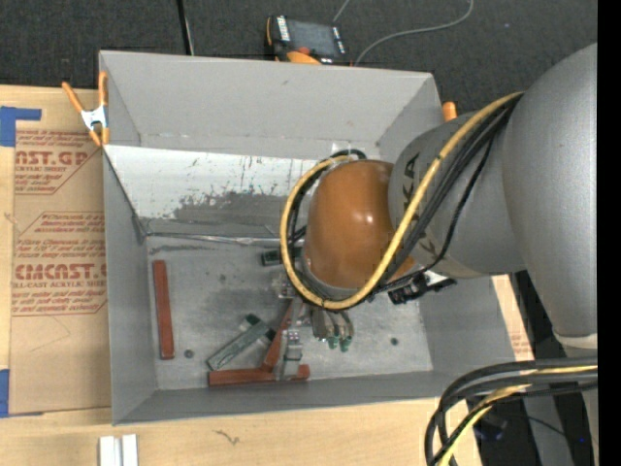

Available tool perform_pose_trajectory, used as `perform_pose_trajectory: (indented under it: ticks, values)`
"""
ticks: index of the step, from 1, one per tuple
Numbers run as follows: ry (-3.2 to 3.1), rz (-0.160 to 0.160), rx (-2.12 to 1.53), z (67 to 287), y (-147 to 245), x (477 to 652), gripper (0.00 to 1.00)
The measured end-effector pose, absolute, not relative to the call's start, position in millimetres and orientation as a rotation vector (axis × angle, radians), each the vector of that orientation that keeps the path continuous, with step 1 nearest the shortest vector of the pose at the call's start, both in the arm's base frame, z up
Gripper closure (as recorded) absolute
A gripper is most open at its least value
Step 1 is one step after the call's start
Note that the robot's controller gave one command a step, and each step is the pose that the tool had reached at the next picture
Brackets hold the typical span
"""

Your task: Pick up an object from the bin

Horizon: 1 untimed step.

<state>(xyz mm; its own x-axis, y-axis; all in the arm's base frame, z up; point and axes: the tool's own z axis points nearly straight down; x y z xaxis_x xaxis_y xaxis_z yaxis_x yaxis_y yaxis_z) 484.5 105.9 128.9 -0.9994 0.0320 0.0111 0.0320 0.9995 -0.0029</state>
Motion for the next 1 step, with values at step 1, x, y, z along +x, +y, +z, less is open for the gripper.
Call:
perform_pose_trajectory:
  ticks: [1]
  values:
    - [-3.128,0.0,0.32,72.0,139.4,484.2,0.0]
